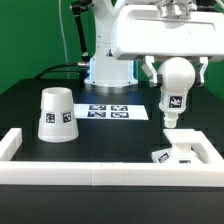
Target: Assemble lamp
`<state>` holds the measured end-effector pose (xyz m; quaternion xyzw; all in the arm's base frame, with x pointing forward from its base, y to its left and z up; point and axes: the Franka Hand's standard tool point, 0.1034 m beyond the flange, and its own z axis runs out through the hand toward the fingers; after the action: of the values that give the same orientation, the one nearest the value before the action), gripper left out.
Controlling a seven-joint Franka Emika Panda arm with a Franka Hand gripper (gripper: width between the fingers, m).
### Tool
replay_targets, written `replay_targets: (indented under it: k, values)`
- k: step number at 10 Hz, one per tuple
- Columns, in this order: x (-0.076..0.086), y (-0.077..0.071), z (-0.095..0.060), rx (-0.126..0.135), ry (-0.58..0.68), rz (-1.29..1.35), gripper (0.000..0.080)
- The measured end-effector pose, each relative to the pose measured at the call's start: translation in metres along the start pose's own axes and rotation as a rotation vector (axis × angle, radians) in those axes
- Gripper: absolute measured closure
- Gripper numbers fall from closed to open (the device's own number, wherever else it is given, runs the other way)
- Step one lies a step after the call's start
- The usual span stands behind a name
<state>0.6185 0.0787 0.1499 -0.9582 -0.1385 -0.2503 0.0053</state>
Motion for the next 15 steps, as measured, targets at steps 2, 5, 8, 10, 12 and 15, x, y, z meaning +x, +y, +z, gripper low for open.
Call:
replay_targets:
  k: [2, 5, 8, 10, 12, 15]
  values:
    - [0.003, -0.011, 0.005, 0.007, 0.008, -0.016, 0.0222]
    - [0.006, -0.015, 0.011, 0.011, 0.010, -0.021, 0.0222]
    - [0.001, -0.018, 0.016, 0.014, -0.002, -0.022, 0.0220]
    - [-0.003, -0.019, 0.020, 0.016, -0.009, -0.023, 0.0220]
    - [-0.007, -0.020, 0.024, 0.017, -0.018, -0.023, 0.0220]
    - [-0.009, -0.019, 0.029, 0.009, 0.002, -0.023, 0.0220]
